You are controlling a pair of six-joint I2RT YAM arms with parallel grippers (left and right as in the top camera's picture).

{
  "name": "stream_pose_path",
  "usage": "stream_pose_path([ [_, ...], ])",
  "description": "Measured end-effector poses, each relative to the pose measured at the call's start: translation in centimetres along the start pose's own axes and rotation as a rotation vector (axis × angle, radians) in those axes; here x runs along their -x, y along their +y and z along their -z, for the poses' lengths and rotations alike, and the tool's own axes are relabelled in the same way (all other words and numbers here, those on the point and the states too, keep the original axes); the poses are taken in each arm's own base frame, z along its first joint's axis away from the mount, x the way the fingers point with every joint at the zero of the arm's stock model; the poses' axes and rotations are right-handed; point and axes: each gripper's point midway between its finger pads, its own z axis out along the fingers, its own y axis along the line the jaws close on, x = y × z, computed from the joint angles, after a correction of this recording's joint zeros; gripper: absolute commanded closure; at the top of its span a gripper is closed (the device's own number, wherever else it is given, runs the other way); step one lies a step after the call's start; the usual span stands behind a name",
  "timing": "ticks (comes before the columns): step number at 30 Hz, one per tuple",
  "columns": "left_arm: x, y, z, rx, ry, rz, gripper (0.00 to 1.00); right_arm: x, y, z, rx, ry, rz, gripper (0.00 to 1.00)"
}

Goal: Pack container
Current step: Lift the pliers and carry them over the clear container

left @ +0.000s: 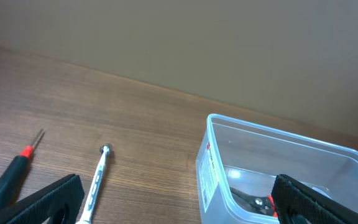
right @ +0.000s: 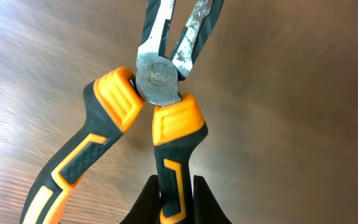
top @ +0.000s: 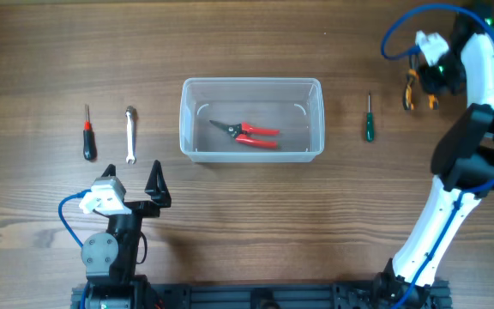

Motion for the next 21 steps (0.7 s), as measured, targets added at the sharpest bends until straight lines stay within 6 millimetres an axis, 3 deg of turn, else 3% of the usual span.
stream_pose_path([
  [4, 0.0, 0.0, 0.0, 0.000, 0.000, 0.000, 0.00, 2.7, 1.4, 3.8, -0.028, -0.054, 0.051, 0.96],
  [8, 0.0, 0.0, 0.0, 0.000, 0.000, 0.000, 0.00, 5.9, 4.3, 10.8, -0.081, -0.167, 0.132, 0.96],
  [10, 0.0, 0.0, 0.0, 0.000, 0.000, 0.000, 0.00, 7.4, 6.6, 14.8, -0.108, -0.240, 0.187, 0.96],
  [11, 0.0, 0.0, 0.0, 0.000, 0.000, 0.000, 0.00, 8.0, 8.5, 17.5, -0.122, -0.286, 0.231, 0.96],
  [12, 0.0, 0.0, 0.0, 0.000, 0.000, 0.000, 0.00, 8.8, 12.4, 21.8, -0.128, -0.367, 0.318, 0.96],
  [15, 0.0, 0.0, 0.0, 0.000, 0.000, 0.000, 0.00, 8.6, 19.0, 27.0, -0.095, -0.462, 0.481, 0.96],
  [18, 0.0, 0.0, 0.0, 0.000, 0.000, 0.000, 0.00, 7.1, 25.2, 29.4, -0.023, -0.488, 0.644, 0.96],
  [21, 0.0, 0.0, 0.0, 0.000, 0.000, 0.000, 0.00, 6.3, 30.4, 29.8, 0.051, -0.495, 0.781, 0.96],
])
